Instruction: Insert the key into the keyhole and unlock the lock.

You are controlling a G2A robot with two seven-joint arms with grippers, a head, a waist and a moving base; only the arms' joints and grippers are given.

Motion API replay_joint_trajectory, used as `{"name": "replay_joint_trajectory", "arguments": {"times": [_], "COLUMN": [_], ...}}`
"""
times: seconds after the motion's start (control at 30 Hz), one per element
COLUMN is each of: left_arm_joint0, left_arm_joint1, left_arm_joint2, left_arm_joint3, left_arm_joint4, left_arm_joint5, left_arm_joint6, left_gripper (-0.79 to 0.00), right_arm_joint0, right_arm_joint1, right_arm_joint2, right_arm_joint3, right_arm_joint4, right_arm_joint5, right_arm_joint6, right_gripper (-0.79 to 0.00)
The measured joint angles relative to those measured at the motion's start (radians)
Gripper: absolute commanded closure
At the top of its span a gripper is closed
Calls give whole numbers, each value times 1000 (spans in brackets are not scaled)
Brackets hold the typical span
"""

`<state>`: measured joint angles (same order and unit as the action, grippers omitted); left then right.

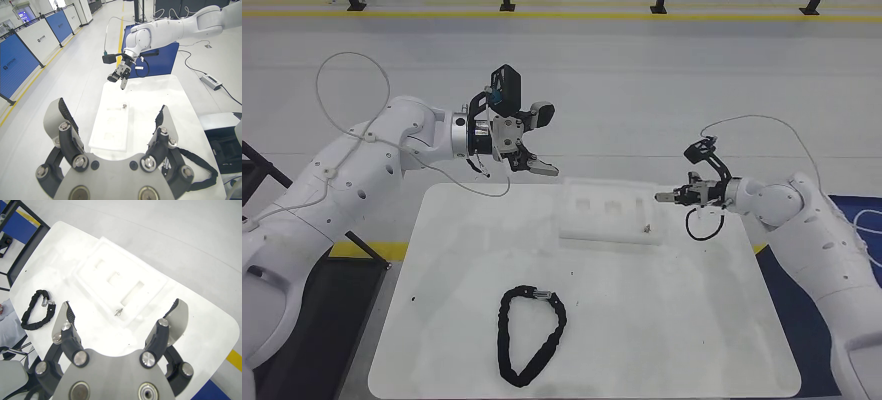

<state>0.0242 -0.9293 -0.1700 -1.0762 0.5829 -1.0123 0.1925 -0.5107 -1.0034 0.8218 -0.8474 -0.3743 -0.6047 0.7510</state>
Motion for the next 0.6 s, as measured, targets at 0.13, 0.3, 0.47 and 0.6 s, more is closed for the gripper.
{"name": "replay_joint_trajectory", "arguments": {"times": [0.13,0.3,0.47,0.6], "left_arm_joint0": [0,0,0,0], "left_arm_joint1": [0,0,0,0], "left_arm_joint2": [0,0,0,0], "left_arm_joint3": [0,0,0,0], "left_arm_joint4": [0,0,0,0], "left_arm_joint5": [0,0,0,0], "left_arm_joint6": [0,0,0,0], "left_gripper": [-785,-785,-785,-785], "right_arm_joint0": [14,36,61,72], "right_arm_joint1": [-26,-66,-108,-140], "right_arm_joint2": [-37,-84,-125,-159], "right_arm_joint3": [44,97,135,143], "right_arm_joint4": [-1,21,57,70], "right_arm_joint5": [32,94,190,264], "right_arm_joint6": [4,39,105,157], "right_gripper": [-785,-785,-785,-785]}}
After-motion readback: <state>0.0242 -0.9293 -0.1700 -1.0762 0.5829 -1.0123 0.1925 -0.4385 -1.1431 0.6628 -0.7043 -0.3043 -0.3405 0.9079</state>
